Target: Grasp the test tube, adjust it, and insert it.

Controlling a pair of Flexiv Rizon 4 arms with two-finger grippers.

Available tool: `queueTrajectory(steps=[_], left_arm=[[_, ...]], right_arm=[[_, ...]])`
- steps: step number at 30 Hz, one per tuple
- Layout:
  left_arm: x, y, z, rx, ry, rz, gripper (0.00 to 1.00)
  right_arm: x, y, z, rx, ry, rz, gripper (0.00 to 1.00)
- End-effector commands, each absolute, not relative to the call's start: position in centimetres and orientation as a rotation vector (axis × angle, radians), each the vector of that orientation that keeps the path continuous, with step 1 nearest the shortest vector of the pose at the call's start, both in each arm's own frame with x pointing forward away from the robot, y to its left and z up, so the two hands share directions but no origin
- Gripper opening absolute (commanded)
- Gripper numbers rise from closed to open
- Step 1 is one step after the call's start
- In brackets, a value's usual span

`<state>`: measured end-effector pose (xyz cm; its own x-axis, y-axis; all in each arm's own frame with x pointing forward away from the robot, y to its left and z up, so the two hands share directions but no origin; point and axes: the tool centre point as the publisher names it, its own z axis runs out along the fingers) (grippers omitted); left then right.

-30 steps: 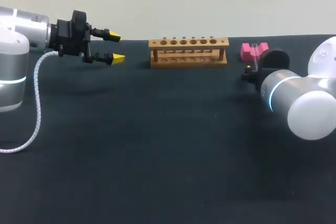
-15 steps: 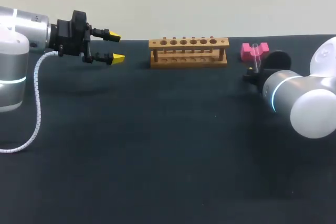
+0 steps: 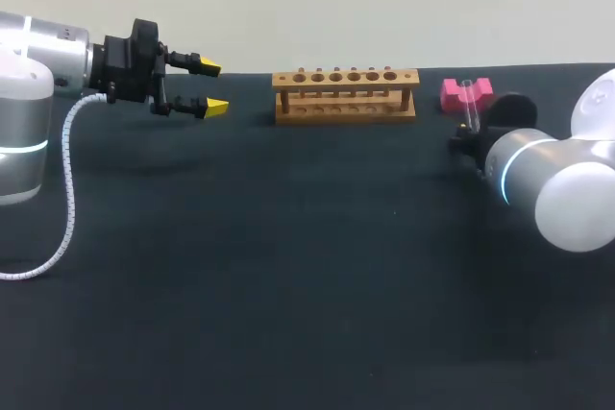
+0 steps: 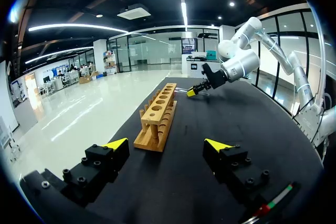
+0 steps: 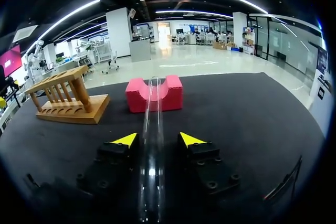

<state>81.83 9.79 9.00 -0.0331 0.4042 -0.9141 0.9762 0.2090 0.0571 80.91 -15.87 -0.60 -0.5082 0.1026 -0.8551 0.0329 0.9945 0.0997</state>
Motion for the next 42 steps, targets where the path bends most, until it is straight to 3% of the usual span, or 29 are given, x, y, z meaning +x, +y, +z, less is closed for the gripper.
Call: queueTrajectory(steps=[1,3,4,7,9,10,42], left_arm=[[81.8,9.8,8.9,1.335,1.590,-0.804,1.00],[81.8,9.8,8.9,1.335,1.590,-0.804,1.00],[81.8,9.8,8.9,1.335,1.590,-0.804,1.00],[81.8,9.8,8.9,1.335,1.590,-0.804,1.00],[81.8,9.8,8.9,1.335,1.590,-0.804,1.00],[81.8,9.8,8.9,1.335,1.590,-0.804,1.00],[81.8,9.8,8.9,1.335,1.590,-0.804,1.00]], right_arm=[[81.0,-16.1,-0.8,0.088,2.104,0.093,0.44],[81.0,-16.1,-0.8,0.085,2.104,0.092,0.35],[81.0,-16.1,-0.8,0.083,2.105,0.091,0.25],[81.0,-16.1,-0.8,0.083,2.105,0.091,0.20],[81.0,-16.1,-0.8,0.085,2.105,0.091,0.02],[81.0,-16.1,-0.9,0.086,2.105,0.090,0.00],[78.9,-16.1,4.0,0.043,2.080,0.113,0.00]])
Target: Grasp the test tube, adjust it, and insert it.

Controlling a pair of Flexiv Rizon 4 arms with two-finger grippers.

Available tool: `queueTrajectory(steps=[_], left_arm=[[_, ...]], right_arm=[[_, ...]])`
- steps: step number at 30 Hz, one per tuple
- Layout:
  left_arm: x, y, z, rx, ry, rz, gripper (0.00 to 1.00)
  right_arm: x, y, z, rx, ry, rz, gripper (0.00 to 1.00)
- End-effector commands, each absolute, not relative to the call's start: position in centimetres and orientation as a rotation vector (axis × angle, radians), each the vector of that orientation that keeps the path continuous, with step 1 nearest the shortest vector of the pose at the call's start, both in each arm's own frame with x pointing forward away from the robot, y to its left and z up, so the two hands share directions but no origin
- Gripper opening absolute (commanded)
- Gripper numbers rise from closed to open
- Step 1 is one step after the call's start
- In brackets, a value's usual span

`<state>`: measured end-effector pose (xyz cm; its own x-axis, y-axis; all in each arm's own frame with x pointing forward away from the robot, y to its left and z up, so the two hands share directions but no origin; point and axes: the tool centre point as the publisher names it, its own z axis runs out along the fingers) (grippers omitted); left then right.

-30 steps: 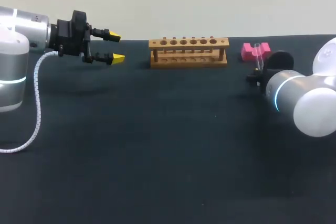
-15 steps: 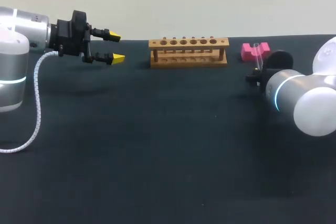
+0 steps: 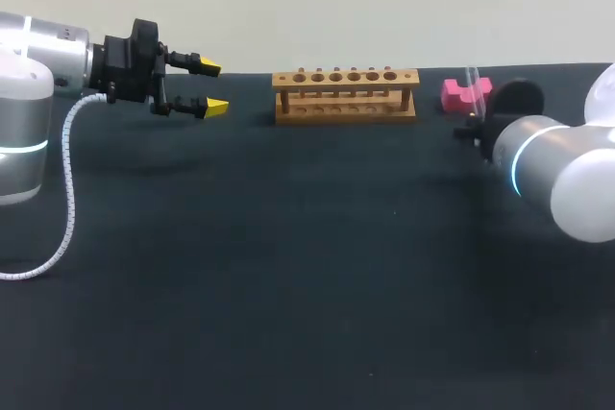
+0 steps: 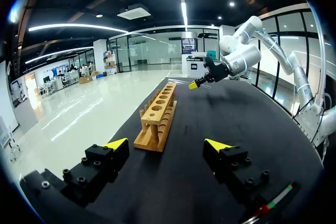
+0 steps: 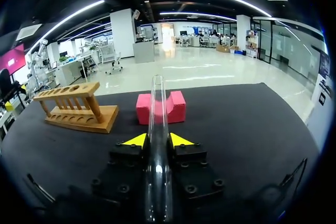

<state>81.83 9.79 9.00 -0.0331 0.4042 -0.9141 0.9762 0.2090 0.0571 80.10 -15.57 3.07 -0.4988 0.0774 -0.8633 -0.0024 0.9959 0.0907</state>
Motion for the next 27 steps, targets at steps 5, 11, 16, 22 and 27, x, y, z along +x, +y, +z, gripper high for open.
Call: queueTrajectory(steps=[5,11,16,22,27], left_arm=[[81.8,9.8,8.9,1.335,1.590,-0.804,1.00],[81.8,9.8,8.9,1.335,1.590,-0.804,1.00],[81.8,9.8,8.9,1.335,1.590,-0.804,1.00],[81.8,9.8,8.9,1.335,1.590,-0.804,1.00],[81.8,9.8,8.9,1.335,1.590,-0.804,1.00]], right_arm=[[77.8,-16.0,5.7,0.065,2.082,0.100,0.00],[76.6,-14.9,7.7,0.085,2.067,0.101,0.00],[75.7,-13.4,9.4,0.089,2.054,0.088,0.00],[75.2,-11.2,10.1,0.071,2.045,0.059,0.00],[74.8,-9.2,10.5,0.079,2.046,0.047,0.00]])
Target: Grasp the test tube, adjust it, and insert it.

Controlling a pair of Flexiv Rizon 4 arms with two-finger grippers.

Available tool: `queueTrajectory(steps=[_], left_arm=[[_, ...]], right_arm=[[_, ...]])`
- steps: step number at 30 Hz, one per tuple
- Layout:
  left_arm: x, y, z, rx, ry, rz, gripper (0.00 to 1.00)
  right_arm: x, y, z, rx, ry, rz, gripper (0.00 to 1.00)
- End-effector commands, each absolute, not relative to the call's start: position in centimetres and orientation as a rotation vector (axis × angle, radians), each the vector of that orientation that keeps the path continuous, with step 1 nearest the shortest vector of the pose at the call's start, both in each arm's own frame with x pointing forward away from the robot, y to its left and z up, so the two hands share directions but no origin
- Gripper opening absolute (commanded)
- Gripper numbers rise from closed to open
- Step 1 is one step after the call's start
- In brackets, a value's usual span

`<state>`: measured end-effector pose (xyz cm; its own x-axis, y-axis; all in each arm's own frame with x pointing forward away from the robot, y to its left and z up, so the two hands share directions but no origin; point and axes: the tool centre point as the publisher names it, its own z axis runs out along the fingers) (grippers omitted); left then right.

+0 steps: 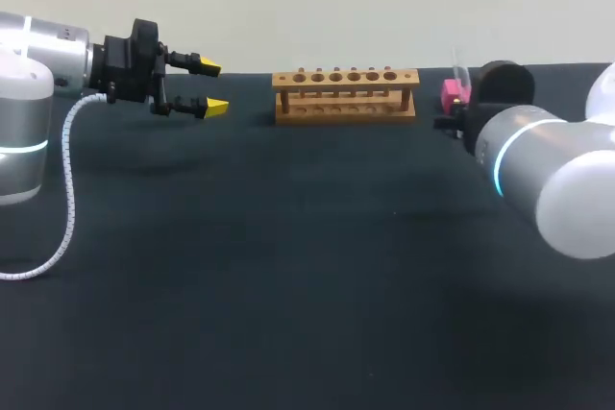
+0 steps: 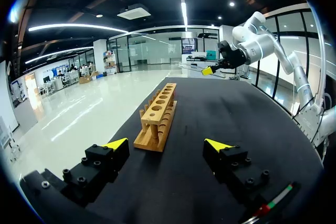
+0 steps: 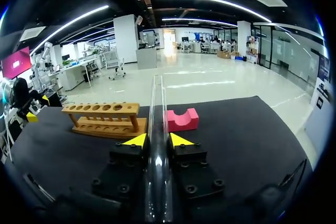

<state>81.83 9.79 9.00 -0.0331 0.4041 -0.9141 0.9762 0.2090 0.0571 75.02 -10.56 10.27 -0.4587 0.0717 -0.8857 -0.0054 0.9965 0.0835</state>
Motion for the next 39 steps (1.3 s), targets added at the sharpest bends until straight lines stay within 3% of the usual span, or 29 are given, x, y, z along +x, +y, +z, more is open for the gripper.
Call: queueTrajectory(steps=[1,26,39], left_arm=[[81.8,9.8,8.9,1.335,1.590,-0.804,1.00],[81.8,9.8,8.9,1.335,1.590,-0.804,1.00],[81.8,9.8,8.9,1.335,1.590,-0.804,1.00]], right_arm=[[74.7,-8.8,10.6,0.079,2.046,0.047,0.00],[76.0,0.3,10.6,0.039,2.031,0.119,0.00],[78.3,2.2,9.2,0.014,2.045,0.163,0.00]])
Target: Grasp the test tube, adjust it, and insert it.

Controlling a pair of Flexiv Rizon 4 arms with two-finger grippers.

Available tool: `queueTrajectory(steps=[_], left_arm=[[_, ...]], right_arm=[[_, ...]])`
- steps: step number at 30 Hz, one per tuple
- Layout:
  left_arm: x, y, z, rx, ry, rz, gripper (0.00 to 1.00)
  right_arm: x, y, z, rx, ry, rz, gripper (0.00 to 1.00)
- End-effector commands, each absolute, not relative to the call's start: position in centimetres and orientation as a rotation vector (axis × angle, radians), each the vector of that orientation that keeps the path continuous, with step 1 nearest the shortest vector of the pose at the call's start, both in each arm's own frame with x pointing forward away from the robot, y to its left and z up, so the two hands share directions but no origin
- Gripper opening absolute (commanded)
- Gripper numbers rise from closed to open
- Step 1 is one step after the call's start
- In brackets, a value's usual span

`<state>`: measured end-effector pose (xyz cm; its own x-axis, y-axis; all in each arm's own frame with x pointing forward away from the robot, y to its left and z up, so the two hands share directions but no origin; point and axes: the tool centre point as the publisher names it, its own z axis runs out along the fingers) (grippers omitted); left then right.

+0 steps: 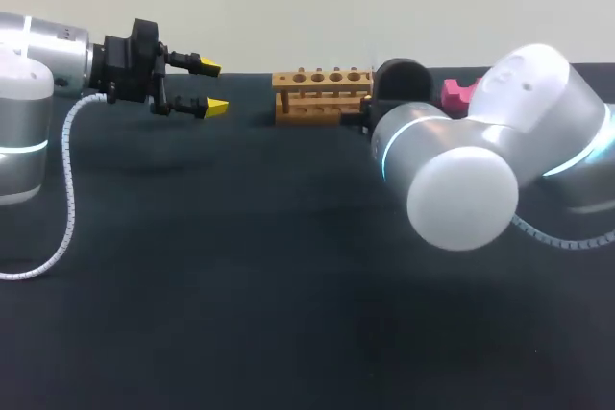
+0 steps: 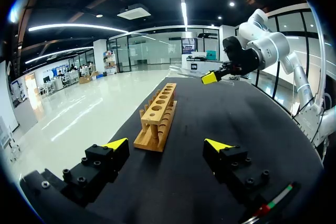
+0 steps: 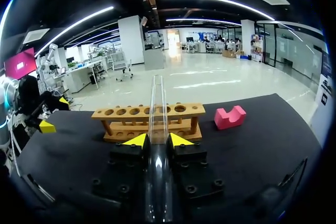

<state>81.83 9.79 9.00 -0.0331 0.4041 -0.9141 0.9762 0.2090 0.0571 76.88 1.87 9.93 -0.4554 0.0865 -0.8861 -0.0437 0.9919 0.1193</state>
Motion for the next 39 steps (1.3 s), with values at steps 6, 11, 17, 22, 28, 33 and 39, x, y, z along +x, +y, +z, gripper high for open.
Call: queueTrajectory(steps=[6,11,17,22,28,33,39], left_arm=[[81.8,9.8,8.9,1.335,1.590,-0.804,1.00],[81.8,9.8,8.9,1.335,1.590,-0.804,1.00],[81.8,9.8,8.9,1.335,1.590,-0.804,1.00],[81.8,9.8,8.9,1.335,1.590,-0.804,1.00],[81.8,9.8,8.9,1.335,1.590,-0.804,1.00],[81.8,9.8,8.9,1.335,1.590,-0.804,1.00],[81.8,9.8,8.9,1.335,1.590,-0.804,1.00]], right_arm=[[79.0,2.5,8.5,0.000,2.054,0.172,0.00],[79.4,2.4,8.2,0.001,2.060,0.174,0.00],[79.6,2.4,7.5,0.001,2.075,0.179,0.00],[79.8,2.2,7.2,0.008,2.082,0.180,0.00],[79.9,2.2,6.5,0.005,2.099,0.190,0.00],[80.1,2.2,6.0,0.011,2.116,0.203,0.00],[80.3,2.3,5.7,0.004,2.138,0.209,0.00]])
